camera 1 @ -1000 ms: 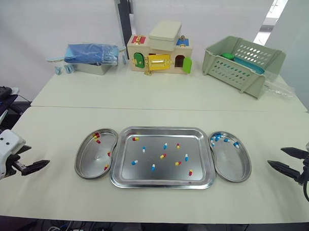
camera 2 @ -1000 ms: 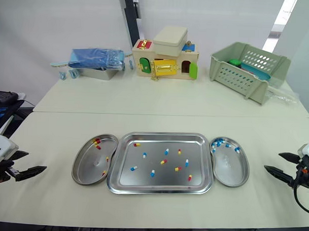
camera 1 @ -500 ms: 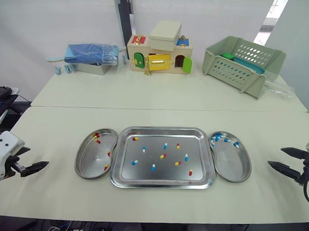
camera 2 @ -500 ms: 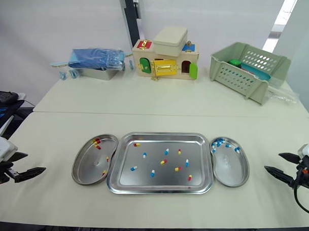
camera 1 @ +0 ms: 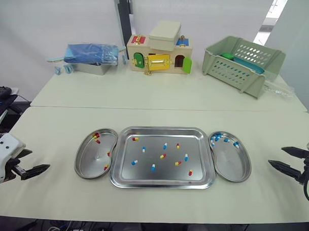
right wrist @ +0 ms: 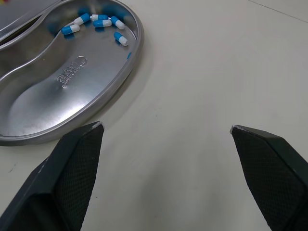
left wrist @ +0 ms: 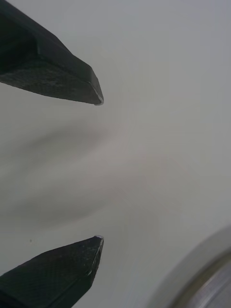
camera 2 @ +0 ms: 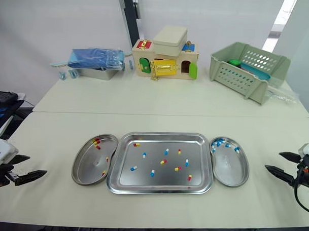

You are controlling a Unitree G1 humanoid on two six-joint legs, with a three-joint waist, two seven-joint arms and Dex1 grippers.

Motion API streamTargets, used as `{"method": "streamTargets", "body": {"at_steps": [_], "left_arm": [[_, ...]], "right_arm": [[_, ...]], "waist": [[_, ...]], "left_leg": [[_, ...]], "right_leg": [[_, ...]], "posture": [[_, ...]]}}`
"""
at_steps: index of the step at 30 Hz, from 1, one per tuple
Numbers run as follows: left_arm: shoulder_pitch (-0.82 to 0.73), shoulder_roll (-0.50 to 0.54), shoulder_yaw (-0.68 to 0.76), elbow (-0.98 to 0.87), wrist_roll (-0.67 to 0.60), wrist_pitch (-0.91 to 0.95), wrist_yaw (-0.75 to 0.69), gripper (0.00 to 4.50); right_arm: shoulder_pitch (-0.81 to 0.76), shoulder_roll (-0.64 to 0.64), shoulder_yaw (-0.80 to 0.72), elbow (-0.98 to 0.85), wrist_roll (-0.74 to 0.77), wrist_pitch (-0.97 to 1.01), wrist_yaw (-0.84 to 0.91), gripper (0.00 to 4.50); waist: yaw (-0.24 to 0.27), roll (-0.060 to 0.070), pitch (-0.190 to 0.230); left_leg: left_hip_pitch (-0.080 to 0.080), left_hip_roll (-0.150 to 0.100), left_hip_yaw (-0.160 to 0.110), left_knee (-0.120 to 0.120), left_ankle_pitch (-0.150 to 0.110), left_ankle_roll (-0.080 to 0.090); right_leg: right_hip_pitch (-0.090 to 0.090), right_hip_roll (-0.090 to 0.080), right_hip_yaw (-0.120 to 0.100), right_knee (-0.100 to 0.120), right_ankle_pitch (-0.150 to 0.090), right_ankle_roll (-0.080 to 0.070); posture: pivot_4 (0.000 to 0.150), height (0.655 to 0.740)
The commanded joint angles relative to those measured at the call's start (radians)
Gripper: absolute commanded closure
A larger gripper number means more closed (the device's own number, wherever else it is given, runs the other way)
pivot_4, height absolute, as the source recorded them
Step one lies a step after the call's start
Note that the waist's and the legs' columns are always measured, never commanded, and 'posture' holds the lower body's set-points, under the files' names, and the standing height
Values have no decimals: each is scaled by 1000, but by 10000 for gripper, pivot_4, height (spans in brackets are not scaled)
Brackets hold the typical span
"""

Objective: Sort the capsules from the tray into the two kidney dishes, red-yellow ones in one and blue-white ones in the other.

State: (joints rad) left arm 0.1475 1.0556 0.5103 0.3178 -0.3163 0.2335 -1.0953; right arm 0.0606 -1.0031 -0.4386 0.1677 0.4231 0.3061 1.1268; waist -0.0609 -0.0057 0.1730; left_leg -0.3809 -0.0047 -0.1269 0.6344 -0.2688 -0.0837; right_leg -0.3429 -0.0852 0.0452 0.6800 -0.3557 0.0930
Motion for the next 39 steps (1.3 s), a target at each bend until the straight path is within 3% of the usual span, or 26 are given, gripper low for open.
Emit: {"method": "streamTargets", "body": {"at_steps": [1, 5, 9, 17, 22, 28, 35, 39], "left_arm": [[118, -84, 151, -221, -138, 45, -41, 0], [263, -177, 213, -465, -216, 102, -41, 0], [434, -348, 209, -702, -229, -4, -36, 0], [539, -609, 70, -775, -144, -265, 11, 0], [581, -787, -26, -670, -119, -553, -14, 0], [599, -826, -109, -662, -147, -658, -8, 0], [612, -801, -156, -629, -147, -705, 4, 0], [616, -778, -168, -640, -156, -697, 20, 0]], "right_arm": [[-24, -22, -9, 15, -4, -18, 20, 428], [-61, -45, 8, 55, -22, -37, 50, 428], [-85, -66, 19, 88, -32, -49, 72, 428], [-139, -82, 57, 143, -62, -70, 106, 428], [-134, -104, 57, 142, -60, -46, 133, 428], [-124, -121, 48, 121, -52, -14, 149, 428], [-156, -146, 50, 137, -61, -36, 168, 428], [-184, -188, 41, 3, 20, 58, 239, 428]], "waist": [[-3, 0, 0], [1, 0, 0], [4, 0, 0], [14, -1, 0], [22, -1, 0], [23, -2, 1], [21, -3, 1], [19, -2, 1]], "left_leg": [[0, 0, 1, 0, 0, 0], [0, 0, 0, 2, 0, 0], [1, 0, 1, 3, 0, 0], [1, -1, 1, 7, -1, 1], [0, -1, 1, 8, -2, 2], [0, -1, 1, 9, -2, 2], [0, -1, 1, 9, -2, 3], [0, -1, 1, 8, -2, 3]], "right_leg": [[0, 0, 1, -1, 0, 0], [1, 0, 0, 0, 0, 0], [3, -1, 1, -1, 0, 0], [7, -2, 0, -3, 1, 1], [7, -1, 0, -4, 1, 1], [7, -1, 0, -4, 1, 1], [7, -1, 0, -4, 1, 1], [7, -1, 0, -4, 1, 1]], "posture": [[1500, 7400], [1500, 7400], [1500, 7400], [1500, 7400], [1500, 7400], [1500, 7400], [1500, 7400], [1500, 7400]]}}
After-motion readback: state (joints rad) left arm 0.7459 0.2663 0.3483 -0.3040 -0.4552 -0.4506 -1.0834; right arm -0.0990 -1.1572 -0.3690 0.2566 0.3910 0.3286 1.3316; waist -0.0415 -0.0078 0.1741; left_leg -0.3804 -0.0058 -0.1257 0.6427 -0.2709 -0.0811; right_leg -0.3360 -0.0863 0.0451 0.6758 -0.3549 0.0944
